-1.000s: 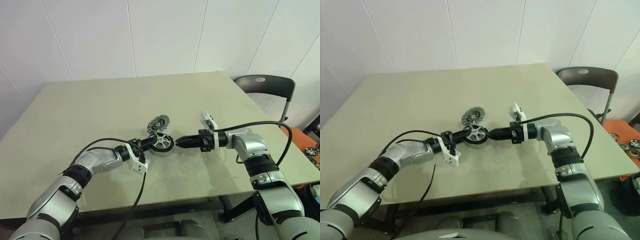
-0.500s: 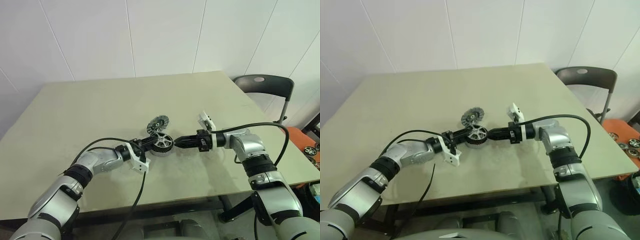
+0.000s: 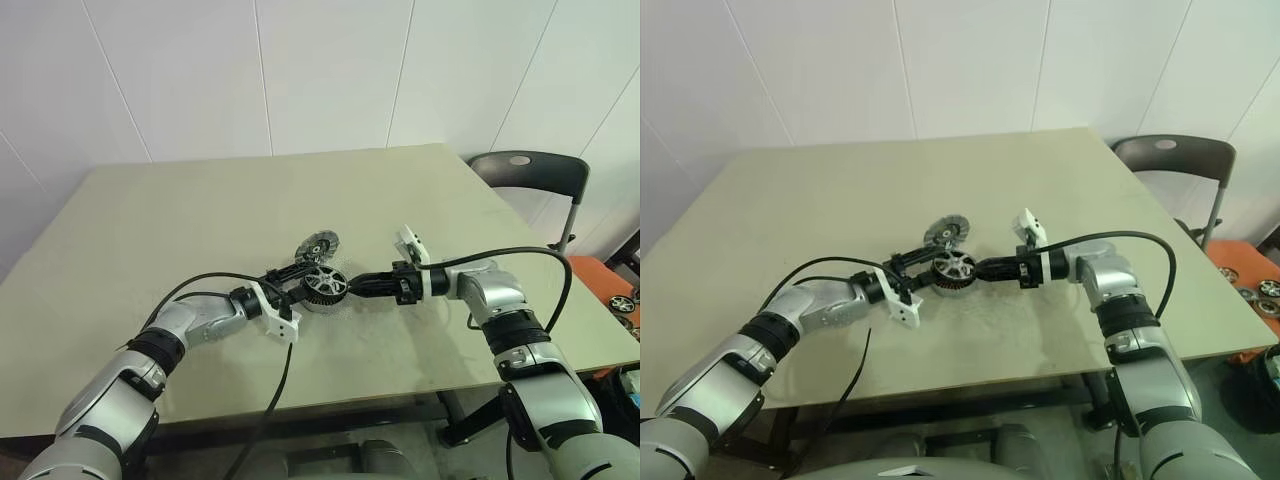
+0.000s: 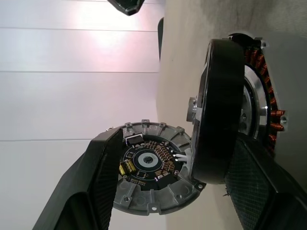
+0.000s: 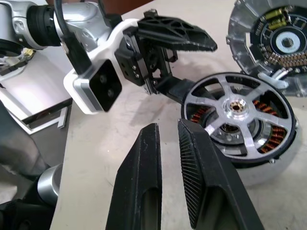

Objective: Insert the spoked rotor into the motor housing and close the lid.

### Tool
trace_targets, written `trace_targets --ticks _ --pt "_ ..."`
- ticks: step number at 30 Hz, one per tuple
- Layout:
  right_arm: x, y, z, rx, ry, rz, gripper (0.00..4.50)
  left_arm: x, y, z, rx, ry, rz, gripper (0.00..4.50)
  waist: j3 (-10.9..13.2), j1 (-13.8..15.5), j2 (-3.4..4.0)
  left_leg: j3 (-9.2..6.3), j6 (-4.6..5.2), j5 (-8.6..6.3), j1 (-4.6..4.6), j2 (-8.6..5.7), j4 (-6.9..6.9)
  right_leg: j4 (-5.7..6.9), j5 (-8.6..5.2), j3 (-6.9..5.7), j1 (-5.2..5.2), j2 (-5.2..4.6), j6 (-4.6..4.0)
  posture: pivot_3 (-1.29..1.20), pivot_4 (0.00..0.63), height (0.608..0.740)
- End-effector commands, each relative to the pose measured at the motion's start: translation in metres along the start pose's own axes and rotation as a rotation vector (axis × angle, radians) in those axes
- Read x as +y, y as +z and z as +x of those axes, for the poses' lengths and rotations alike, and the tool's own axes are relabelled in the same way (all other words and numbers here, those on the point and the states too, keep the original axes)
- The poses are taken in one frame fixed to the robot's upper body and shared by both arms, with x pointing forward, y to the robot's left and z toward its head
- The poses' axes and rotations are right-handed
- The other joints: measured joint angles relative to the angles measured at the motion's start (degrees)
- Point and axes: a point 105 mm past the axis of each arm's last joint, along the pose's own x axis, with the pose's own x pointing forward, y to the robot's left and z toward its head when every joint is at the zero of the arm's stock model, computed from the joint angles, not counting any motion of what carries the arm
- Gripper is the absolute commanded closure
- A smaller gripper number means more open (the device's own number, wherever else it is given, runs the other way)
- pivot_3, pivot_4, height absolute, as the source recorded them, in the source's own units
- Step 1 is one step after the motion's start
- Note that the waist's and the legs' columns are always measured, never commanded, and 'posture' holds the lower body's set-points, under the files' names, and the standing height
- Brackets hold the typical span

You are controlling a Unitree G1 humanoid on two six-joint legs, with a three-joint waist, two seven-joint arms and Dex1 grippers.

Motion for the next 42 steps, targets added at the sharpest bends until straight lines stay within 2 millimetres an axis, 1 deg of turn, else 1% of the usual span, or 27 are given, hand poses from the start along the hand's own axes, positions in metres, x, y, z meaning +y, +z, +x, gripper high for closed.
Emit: trace_targets --ticks 1,5,9,11,18,20,21,22,24,26,27,28,30,31,34,38,39,42 --pt "0.000 0.014 0.001 -0.013 0.005 -0.055 3.85 0.004 -0.007 -0.004 0.024 -0.003 -0.008 1.23 0.00 -0.01 0.00 0.00 0.00 0.00 0.00 0.00 0.00 0.00 0.00 0.00 0.00 0.00 0.00 0.00 0.000 0.740" --pt "-0.003 0.012 0.000 -0.015 -0.005 -0.053 3.85 0.016 -0.012 -0.030 0.016 -0.048 -0.038 1.23 0.00 -0.58 0.00 0.01 0.00 0.00 -0.02 0.03 -0.03 0.02 0.00 0.00 -0.08 0.05 0.00 0.00 0.000 0.740" --pt "-0.004 0.011 0.001 -0.019 -0.006 -0.048 3.85 0.018 -0.020 -0.053 0.049 -0.111 -0.080 1.23 0.02 -0.54 0.02 -0.01 0.00 0.00 -0.04 0.07 -0.09 0.05 0.00 -0.01 -0.17 0.05 -0.02 0.00 0.000 0.740" --pt "-0.005 0.010 0.003 -0.015 -0.006 -0.049 3.85 0.024 -0.025 -0.063 0.063 -0.119 -0.072 1.23 0.02 -0.42 0.02 0.00 0.00 0.00 -0.06 0.06 -0.09 0.01 0.00 -0.01 -0.16 0.04 -0.02 0.00 0.000 0.740" --pt "-0.008 0.013 0.007 -0.024 -0.004 -0.055 3.85 0.052 -0.038 -0.086 0.122 -0.067 -0.029 1.23 0.02 -0.15 0.03 0.00 0.00 0.00 -0.06 0.06 -0.07 0.00 0.00 0.00 -0.15 0.01 -0.02 0.00 0.000 0.740" --pt "-0.008 0.017 0.009 -0.044 -0.009 -0.069 3.85 0.061 -0.043 -0.088 0.157 0.003 -0.082 1.23 0.02 -0.17 0.04 0.00 0.00 0.00 -0.05 0.06 -0.08 0.00 0.00 -0.01 -0.15 0.01 -0.02 0.00 0.000 0.740" --pt "-0.008 0.020 0.011 -0.051 -0.010 -0.072 3.85 0.067 -0.047 -0.088 0.183 0.059 -0.141 1.23 0.02 -0.17 0.04 -0.01 0.00 0.00 -0.06 0.06 -0.08 0.00 0.00 -0.01 -0.15 0.01 -0.02 0.00 0.000 0.740" --pt "-0.008 0.022 0.013 -0.052 -0.014 -0.087 3.85 0.073 -0.051 -0.088 0.212 0.125 -0.251 1.23 0.02 -0.17 0.05 -0.01 0.00 0.00 -0.06 0.07 -0.08 0.01 0.00 -0.01 -0.15 0.01 -0.02 0.00 0.000 0.740" --pt "-0.008 0.024 0.016 -0.045 -0.010 -0.108 3.85 0.077 -0.052 -0.085 0.219 0.201 -0.519 1.23 0.02 -0.19 0.05 -0.01 0.00 0.00 -0.06 0.09 -0.07 0.04 0.00 -0.01 -0.16 -0.02 -0.03 0.00 0.000 0.740" --pt "-0.004 0.025 0.019 -0.034 0.013 -0.119 3.85 0.075 -0.045 -0.082 0.170 0.215 -0.789 1.23 0.03 -0.36 0.05 0.00 0.00 0.00 -0.08 0.10 -0.06 0.03 0.01 -0.01 -0.17 -0.02 -0.03 0.00 0.000 0.740" --pt "-0.003 0.025 0.020 -0.025 0.020 -0.130 3.85 0.074 -0.039 -0.082 0.130 0.207 -0.957 1.23 0.03 -0.51 0.04 -0.01 0.01 -0.01 -0.10 0.11 -0.06 0.01 0.00 -0.01 -0.18 -0.02 -0.03 0.00 0.000 0.740" --pt "-0.003 0.025 0.021 -0.019 0.025 -0.138 3.85 0.073 -0.032 -0.083 0.084 0.181 -1.071 1.23 0.03 -0.93 0.05 -0.01 0.01 -0.01 -0.12 0.11 -0.06 0.01 0.00 -0.01 -0.19 -0.02 -0.02 0.00 0.000 0.740" --pt "-0.003 0.027 0.022 -0.012 0.027 -0.156 3.85 0.073 -0.020 -0.086 0.018 0.122 -1.232 1.23 0.04 -1.61 0.05 -0.03 0.05 -0.03 -0.15 0.11 -0.06 0.00 -0.01 -0.03 -0.22 0.01 -0.01 0.00 0.000 0.740" --pt "-0.004 0.028 0.024 -0.006 0.027 -0.169 3.85 0.077 -0.014 -0.089 -0.027 0.090 -1.317 1.23 0.04 -1.77 0.05 -0.03 0.05 -0.03 -0.15 0.10 -0.06 0.01 -0.01 -0.03 -0.23 0.04 -0.01 0.00 0.000 0.740" --pt "-0.006 0.029 0.028 0.016 0.023 -0.206 3.85 0.090 -0.009 -0.093 -0.102 0.049 -1.492 1.23 0.07 -2.79 0.05 -0.02 0.05 -0.03 -0.11 0.12 -0.06 0.02 -0.06 -0.03 -0.21 0.13 0.05 0.00 0.000 0.740" --pt "-0.007 0.021 0.031 0.080 0.022 -0.293 3.85 0.104 -0.005 -0.094 -0.185 0.028 -1.629 1.23 0.07 -3.42 0.05 -0.07 0.05 -0.03 0.00 0.13 -0.04 0.02 -0.16 -0.05 -0.08 0.17 0.20 0.00 0.000 0.740" --pt "-0.006 0.021 0.031 0.088 0.035 -0.300 3.85 0.103 -0.001 -0.095 -0.189 -0.009 -1.636 1.23 0.07 -3.48 0.05 -0.06 0.05 -0.03 -0.01 0.13 -0.03 0.01 -0.17 -0.04 -0.08 0.17 0.20 0.00 0.000 0.740" --pt "0.000 0.027 0.027 0.121 0.086 -0.348 3.85 0.090 0.012 -0.102 -0.161 -0.178 -1.618 1.23 0.08 -3.85 0.06 -0.05 0.04 -0.03 -0.07 0.12 -0.04 -0.04 -0.16 -0.03 -0.14 0.16 0.18 0.00 0.000 0.740"
